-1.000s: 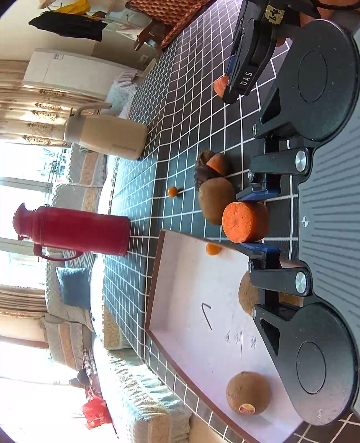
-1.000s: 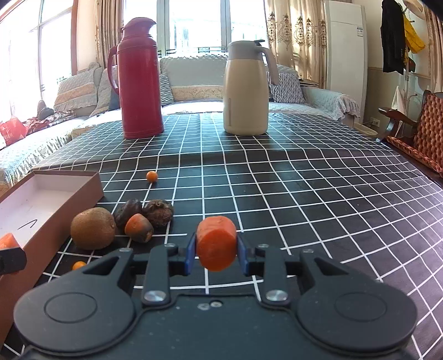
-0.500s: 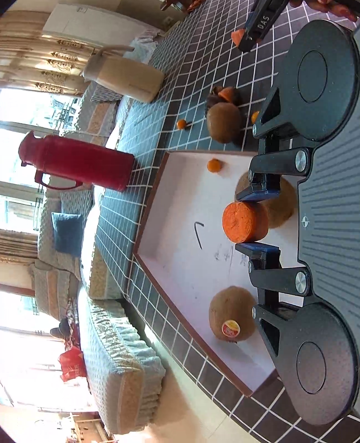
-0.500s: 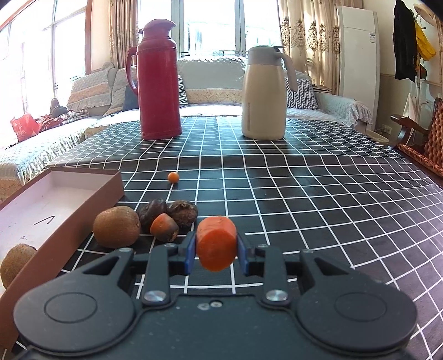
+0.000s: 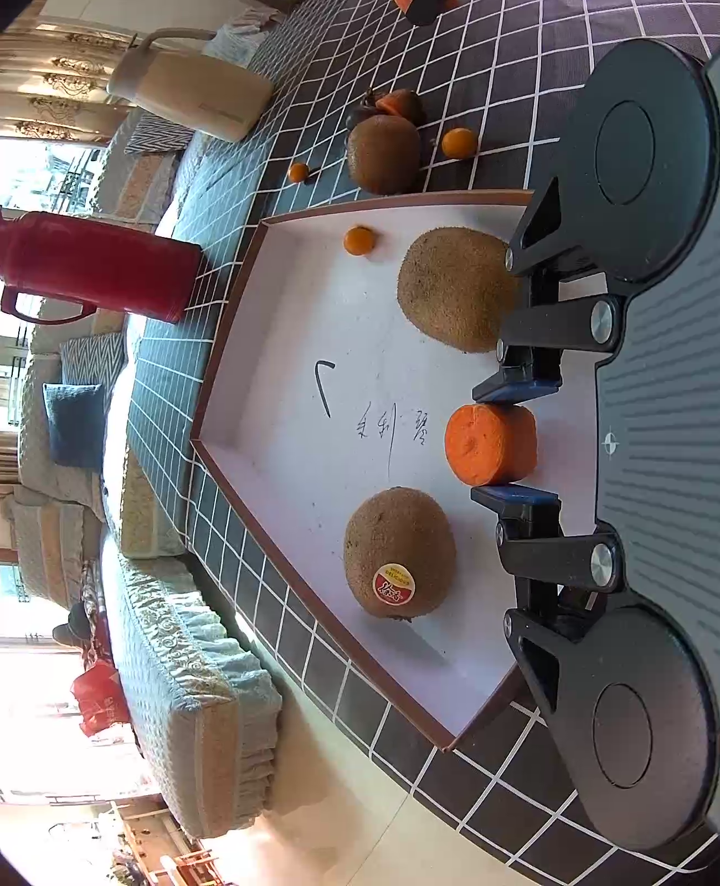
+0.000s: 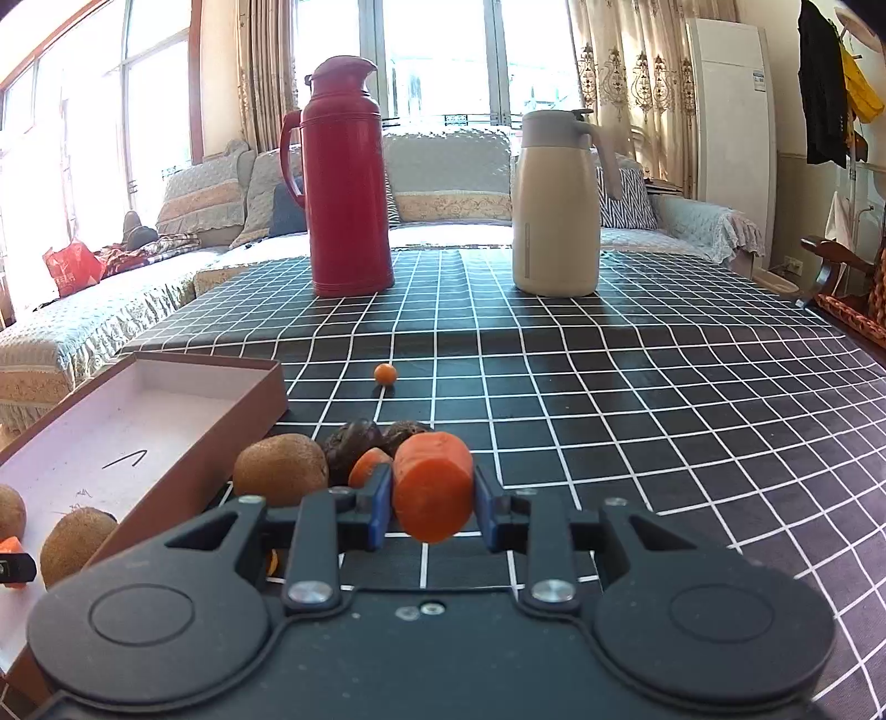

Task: Organize fruits
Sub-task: 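Carry the carrot slice into the box tray and open the left tool, then carry the carrot slice over the box tray and open the right tool, then move the right tool to a brown-orange nut and close on it, then close the left tool on a kumquat while the right tool holds the nut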

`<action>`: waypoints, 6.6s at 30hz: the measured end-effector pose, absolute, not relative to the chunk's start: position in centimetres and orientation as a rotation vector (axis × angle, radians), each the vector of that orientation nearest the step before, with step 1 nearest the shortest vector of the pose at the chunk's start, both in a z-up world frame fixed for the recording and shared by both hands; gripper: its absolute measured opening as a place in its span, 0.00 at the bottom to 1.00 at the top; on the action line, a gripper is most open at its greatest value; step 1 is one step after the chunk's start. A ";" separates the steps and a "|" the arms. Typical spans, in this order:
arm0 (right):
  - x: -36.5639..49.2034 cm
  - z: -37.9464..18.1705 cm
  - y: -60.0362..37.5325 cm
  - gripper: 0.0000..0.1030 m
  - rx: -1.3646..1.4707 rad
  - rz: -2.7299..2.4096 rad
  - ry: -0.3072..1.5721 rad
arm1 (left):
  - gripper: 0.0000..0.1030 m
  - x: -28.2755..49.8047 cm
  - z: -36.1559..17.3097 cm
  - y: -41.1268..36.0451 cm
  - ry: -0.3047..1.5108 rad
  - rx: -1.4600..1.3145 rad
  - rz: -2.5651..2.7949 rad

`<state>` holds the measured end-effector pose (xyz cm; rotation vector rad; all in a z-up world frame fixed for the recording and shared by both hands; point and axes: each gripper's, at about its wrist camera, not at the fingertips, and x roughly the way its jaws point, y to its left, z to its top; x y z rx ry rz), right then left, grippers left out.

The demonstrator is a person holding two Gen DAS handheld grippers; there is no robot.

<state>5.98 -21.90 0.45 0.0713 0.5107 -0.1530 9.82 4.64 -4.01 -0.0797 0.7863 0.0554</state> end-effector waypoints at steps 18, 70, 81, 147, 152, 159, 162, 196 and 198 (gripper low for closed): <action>7.0 0.8 -18.4 0.28 0.090 -0.032 0.488 | 0.76 7.4 -2.5 6.0 0.703 -0.056 0.075; 12.9 -1.5 -8.3 0.31 -0.090 0.247 0.544 | 0.79 5.9 -1.6 8.5 0.662 -0.046 0.101; 12.2 -0.2 -9.1 0.48 -0.027 0.248 0.513 | 0.79 6.1 -1.4 7.8 0.667 -0.078 0.083; 13.4 -3.4 -22.7 0.31 0.175 -0.032 0.632 | 0.91 7.0 -1.1 -4.7 0.694 -0.018 -0.156; 12.1 -3.2 -24.4 0.31 0.176 -0.066 0.637 | 0.91 6.9 -1.2 -7.1 0.675 0.027 -0.228; 10.7 -2.9 -26.5 0.31 0.159 -0.129 0.634 | 0.91 8.4 -1.2 -10.2 0.618 0.097 -0.261; 10.1 -2.5 -27.3 0.31 0.155 -0.138 0.622 | 0.91 9.0 -1.6 -10.9 0.604 0.109 -0.276; 9.1 -2.4 -29.3 0.31 0.191 -0.144 0.620 | 0.29 11.9 -5.4 -12.0 0.648 0.137 -0.295; 9.1 -2.5 -29.2 0.31 0.188 -0.143 0.622 | 0.23 11.9 -5.4 -11.9 0.645 0.132 -0.292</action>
